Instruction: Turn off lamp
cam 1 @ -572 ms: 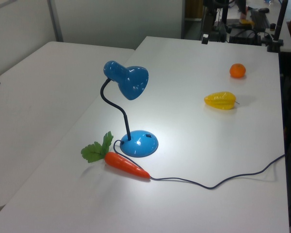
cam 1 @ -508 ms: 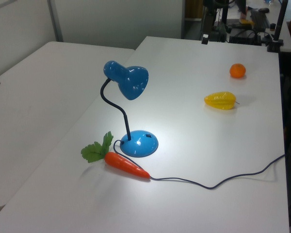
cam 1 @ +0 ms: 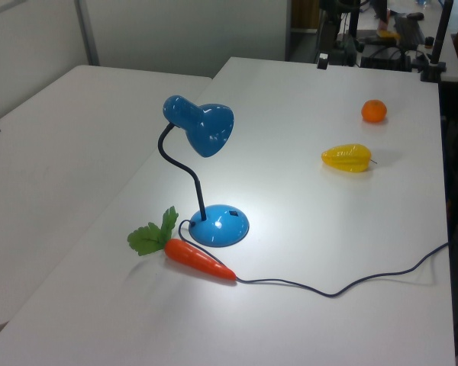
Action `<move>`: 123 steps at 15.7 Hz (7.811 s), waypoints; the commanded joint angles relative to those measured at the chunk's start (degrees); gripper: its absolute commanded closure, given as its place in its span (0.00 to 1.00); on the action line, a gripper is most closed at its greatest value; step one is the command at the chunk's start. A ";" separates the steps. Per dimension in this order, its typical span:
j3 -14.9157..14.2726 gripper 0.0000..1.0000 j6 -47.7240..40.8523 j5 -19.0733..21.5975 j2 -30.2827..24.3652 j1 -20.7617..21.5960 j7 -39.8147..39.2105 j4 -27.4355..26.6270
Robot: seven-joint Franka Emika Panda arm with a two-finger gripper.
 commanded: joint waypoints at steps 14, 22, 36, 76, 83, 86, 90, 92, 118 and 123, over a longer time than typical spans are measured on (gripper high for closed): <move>-0.24 1.00 0.45 0.98 0.06 0.57 -1.28 0.14; 1.60 1.00 0.27 2.82 1.02 0.58 -0.84 0.05; 6.80 1.00 7.65 3.44 7.53 2.95 -10.67 -0.39; 7.06 1.00 46.06 1.77 27.30 12.00 -11.83 -5.40; 7.06 1.00 48.26 1.16 28.62 12.00 -11.83 -5.22; 7.06 1.00 48.35 1.07 28.80 12.00 -11.83 -5.31; 7.06 1.00 48.44 0.98 29.33 12.00 -11.83 -5.31; 7.06 1.00 48.44 0.98 29.50 12.00 -11.83 -5.31; 8.03 1.00 51.60 -1.22 30.91 12.00 -11.65 -6.80; 8.03 1.00 51.25 -1.83 30.56 11.56 -11.65 -8.30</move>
